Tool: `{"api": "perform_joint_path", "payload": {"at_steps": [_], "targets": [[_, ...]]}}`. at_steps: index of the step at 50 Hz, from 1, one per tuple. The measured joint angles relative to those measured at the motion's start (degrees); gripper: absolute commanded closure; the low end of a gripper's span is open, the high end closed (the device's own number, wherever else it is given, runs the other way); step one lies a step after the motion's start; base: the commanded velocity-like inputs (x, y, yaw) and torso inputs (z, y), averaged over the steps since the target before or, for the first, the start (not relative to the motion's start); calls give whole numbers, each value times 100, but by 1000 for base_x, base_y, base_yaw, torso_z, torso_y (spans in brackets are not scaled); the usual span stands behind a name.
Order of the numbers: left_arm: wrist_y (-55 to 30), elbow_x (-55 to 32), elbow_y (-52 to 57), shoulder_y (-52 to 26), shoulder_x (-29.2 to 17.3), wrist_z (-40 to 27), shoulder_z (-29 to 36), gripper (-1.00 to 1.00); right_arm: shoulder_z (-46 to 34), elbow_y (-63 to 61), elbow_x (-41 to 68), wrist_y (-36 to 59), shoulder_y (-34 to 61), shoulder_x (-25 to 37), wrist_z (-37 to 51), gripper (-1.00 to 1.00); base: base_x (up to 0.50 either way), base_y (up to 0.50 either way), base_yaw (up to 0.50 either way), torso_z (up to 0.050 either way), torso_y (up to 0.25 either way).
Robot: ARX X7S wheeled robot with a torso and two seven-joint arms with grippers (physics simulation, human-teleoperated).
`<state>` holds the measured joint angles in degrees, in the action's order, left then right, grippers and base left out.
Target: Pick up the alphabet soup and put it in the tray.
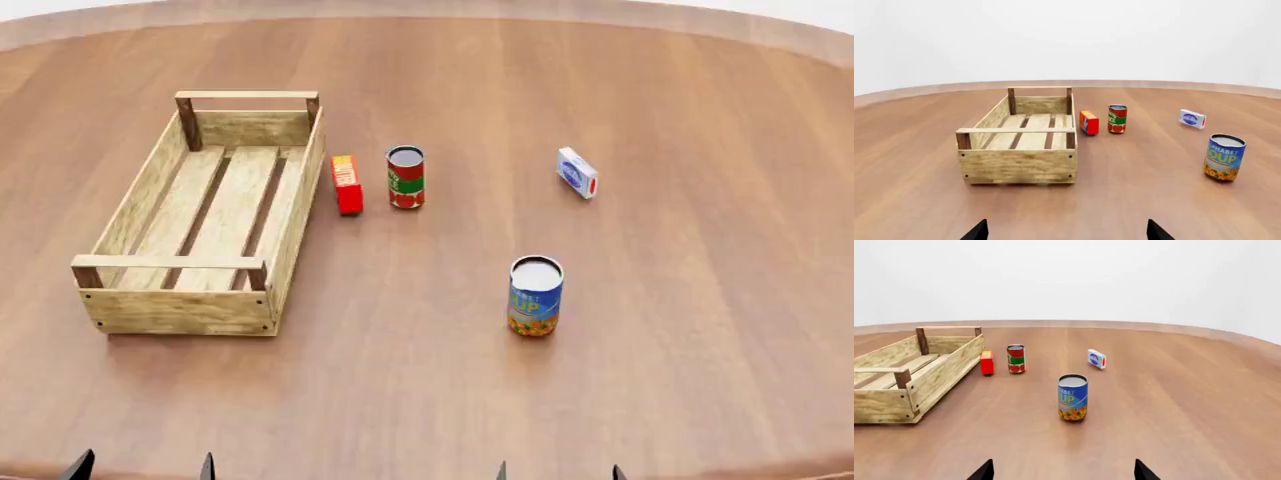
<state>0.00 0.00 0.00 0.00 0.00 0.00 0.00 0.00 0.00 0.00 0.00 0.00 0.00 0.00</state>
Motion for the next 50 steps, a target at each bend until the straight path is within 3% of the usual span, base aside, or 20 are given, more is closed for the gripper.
{"api": "perform_joint_path", "payload": {"at_steps": [20, 50], "targets": [[116, -112, -64, 19, -251, -202, 392, -100, -381, 98, 141, -132, 10, 261, 152, -100, 169, 243, 0, 0, 0], [184, -315, -80, 5, -509, -451, 703, -100, -698, 32, 400, -180, 0, 517, 339, -100, 465, 336, 0, 0, 0]]}}
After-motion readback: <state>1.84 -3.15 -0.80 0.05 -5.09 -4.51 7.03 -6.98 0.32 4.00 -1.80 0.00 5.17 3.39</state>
